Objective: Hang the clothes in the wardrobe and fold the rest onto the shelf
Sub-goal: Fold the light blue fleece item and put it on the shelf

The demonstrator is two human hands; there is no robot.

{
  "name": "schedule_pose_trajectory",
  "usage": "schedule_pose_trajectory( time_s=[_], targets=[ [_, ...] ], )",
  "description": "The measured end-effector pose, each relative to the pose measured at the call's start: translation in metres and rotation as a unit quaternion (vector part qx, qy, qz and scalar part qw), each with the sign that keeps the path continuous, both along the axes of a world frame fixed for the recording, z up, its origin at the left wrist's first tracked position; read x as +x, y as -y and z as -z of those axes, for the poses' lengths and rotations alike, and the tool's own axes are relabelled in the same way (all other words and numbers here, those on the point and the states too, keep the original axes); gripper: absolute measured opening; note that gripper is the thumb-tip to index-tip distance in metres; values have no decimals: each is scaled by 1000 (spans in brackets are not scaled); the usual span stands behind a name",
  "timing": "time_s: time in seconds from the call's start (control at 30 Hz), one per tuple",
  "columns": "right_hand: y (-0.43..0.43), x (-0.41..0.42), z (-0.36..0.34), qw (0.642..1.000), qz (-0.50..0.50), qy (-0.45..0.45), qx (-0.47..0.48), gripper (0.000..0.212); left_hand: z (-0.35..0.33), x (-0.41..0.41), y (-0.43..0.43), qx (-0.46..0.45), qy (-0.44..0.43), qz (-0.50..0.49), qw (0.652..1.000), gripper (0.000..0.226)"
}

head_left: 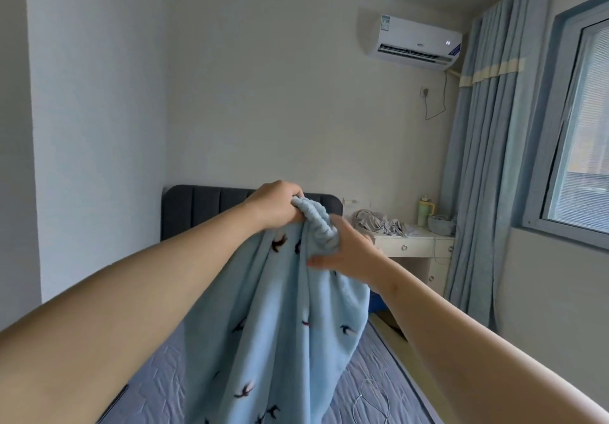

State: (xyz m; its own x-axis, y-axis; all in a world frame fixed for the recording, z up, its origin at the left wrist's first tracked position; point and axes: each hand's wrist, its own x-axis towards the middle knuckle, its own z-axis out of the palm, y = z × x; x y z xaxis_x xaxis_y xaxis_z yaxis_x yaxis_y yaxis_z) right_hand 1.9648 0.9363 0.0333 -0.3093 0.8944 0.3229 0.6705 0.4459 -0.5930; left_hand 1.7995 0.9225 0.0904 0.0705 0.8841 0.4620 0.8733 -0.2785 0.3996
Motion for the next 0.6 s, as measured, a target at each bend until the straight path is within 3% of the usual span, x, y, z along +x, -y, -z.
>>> schedule_pose_trajectory(
  time_s=[0.07, 0.27, 0.43, 0.53, 0.6],
  targets=[
    [-5, 4, 5, 998, 30, 55, -20, 20, -2, -3, 2, -2, -11, 10, 1000, 13],
    [-14, 22, -4, 977, 163, 128, 46, 16, 4, -31, 10, -76, -137, -29, 987, 23],
    [-17, 33, -9, 967, 194, 139, 90, 17, 21, -50, 8, -170, -216, -76, 958, 22],
    [-15, 34, -5, 961, 208, 147, 108, 21, 30, -65, 7, -235, -202, -95, 946, 36],
    [-15, 35, -1, 958, 212, 166, 101, 22, 32, -72, 7, -254, -156, -87, 951, 32]
  ],
)
